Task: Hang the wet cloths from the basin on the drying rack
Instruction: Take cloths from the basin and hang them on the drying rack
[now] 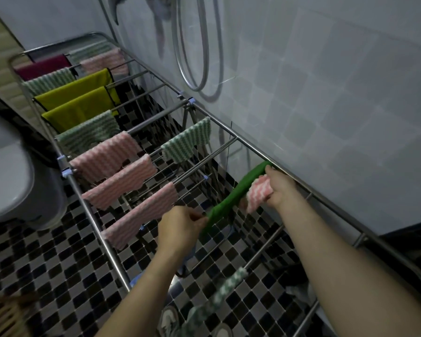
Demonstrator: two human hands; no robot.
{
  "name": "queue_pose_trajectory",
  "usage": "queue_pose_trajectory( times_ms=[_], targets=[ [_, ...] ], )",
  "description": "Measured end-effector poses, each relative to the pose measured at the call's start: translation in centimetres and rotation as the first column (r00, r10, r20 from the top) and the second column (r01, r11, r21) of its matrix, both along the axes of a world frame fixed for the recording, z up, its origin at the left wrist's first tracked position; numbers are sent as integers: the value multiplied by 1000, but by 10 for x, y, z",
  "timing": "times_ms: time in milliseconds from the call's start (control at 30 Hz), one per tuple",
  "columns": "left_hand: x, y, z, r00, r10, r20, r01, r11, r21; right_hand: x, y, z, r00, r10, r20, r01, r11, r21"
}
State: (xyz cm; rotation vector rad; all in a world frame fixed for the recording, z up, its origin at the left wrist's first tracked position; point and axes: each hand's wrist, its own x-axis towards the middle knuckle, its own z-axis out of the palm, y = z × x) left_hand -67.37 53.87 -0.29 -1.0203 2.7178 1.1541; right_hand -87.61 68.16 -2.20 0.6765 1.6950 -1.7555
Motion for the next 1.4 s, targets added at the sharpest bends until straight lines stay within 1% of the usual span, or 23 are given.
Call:
queue_pose_trajectory(
  times_ms=[67,133,233,333,467,533,600,667,700,767,833,900,933,1033,1100,1167,1200,1233,1267,1300,1333,1367,1400],
  targets=[
    [3,2,-1,999,-6,-39,4,999,-50,1,-1,5,999,-21,-36,22,999,25],
    [5,6,-1,997,-20,-79,12,995,-98,1,-4,7,994,-2,-109,16,992,129],
    [9,7,-2,990,-31,-139,12,990,-139,7,-5,17,942,144,-304,-27,934,357],
    [15,8,-2,979,-55,-195,25,988,-153,9,-1,29,882,231,-412,-30,898,438],
    [20,12,0,977,-86,-195,56,986,-155,1,2,42,838,360,-410,-96,838,538],
    [19,12,1,983,-78,-163,51,985,-163,-4,2,42,769,463,-441,-80,754,652],
    [16,10,1,990,-71,-120,46,979,-196,-6,3,40,714,558,-422,-59,649,758],
    [14,7,1,994,-83,-77,64,972,-228,-5,5,41,674,633,-381,-64,565,823],
    [14,5,0,995,-86,-57,71,972,-223,-5,5,41,658,656,-369,-73,543,836],
    [13,1,-1,996,-78,-34,71,979,-189,-6,5,40,624,698,-353,-97,517,851],
    [13,-4,-3,994,-113,-15,109,981,-161,-10,6,37,603,729,-325,-105,476,873],
    [13,-6,-2,986,-166,-20,162,979,-120,-14,7,35,597,727,-339,-93,482,871],
    [13,-5,-1,986,-160,-39,156,984,-84,-15,8,33,582,731,-355,-80,486,870],
    [17,-5,0,989,-31,-143,41,997,66,-12,8,28,532,765,-364,-32,447,894],
    [21,-3,-1,982,53,-184,-23,987,161,-8,6,26,516,774,-367,-16,437,899],
    [24,-3,-1,974,107,-200,-59,971,232,1,3,32,496,769,-404,-14,472,881],
    [24,-3,0,969,136,-206,-78,960,269,9,0,40,484,769,-418,-43,498,866],
    [24,-4,1,965,162,-206,-94,947,307,20,-3,48,459,788,-410,-111,509,854],
    [24,-6,2,964,179,-198,-104,935,339,36,-7,58,411,827,-383,-213,496,842],
    [23,-7,2,966,185,-183,-108,926,362,53,-12,67,349,876,-333,-333,449,829],
    [21,-9,2,971,176,-160,-105,920,378,73,-18,73,283,920,-272,-447,378,811],
    [21,-11,3,979,156,-133,-93,916,391,93,-24,74,209,955,-211,-513,291,808],
    [19,-13,3,986,128,-109,-74,913,401,108,-30,71,139,977,-161,-520,210,828]
  ],
)
